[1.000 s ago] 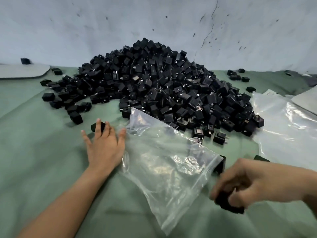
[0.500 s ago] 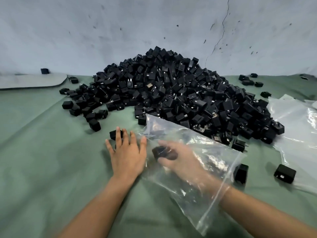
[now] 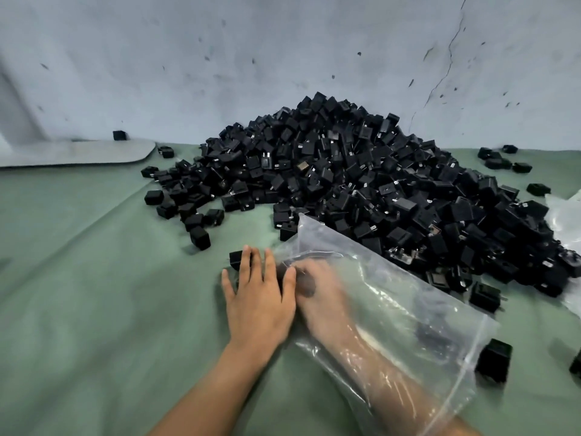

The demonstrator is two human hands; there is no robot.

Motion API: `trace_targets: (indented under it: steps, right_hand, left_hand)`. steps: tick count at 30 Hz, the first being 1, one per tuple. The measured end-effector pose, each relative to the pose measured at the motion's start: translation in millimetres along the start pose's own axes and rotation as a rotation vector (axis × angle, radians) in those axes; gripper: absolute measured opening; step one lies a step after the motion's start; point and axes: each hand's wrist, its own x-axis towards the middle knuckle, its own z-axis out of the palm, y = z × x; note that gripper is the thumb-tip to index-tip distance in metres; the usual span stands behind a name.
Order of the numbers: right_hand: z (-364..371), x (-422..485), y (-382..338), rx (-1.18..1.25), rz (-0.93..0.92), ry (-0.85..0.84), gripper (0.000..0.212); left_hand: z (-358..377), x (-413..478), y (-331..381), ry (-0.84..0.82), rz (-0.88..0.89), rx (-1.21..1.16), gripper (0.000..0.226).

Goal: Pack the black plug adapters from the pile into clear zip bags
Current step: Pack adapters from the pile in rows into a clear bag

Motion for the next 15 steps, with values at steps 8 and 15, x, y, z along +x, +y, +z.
trace_targets:
  steps: [8,15]
  right_hand:
    - [-8.9,1.2,-0.8,-0.101,-0.055,-0.170,0.027]
    - [-15.2,2.0,-10.4,-0.041,-0.011,-0.343,0.027]
  left_hand:
    - [-1.9,0.7,-1.2,-0.030,0.021,-0.011,0.062]
    - [-13.9,-3.9,1.7,-0.075,0.076,-0.026,0.094]
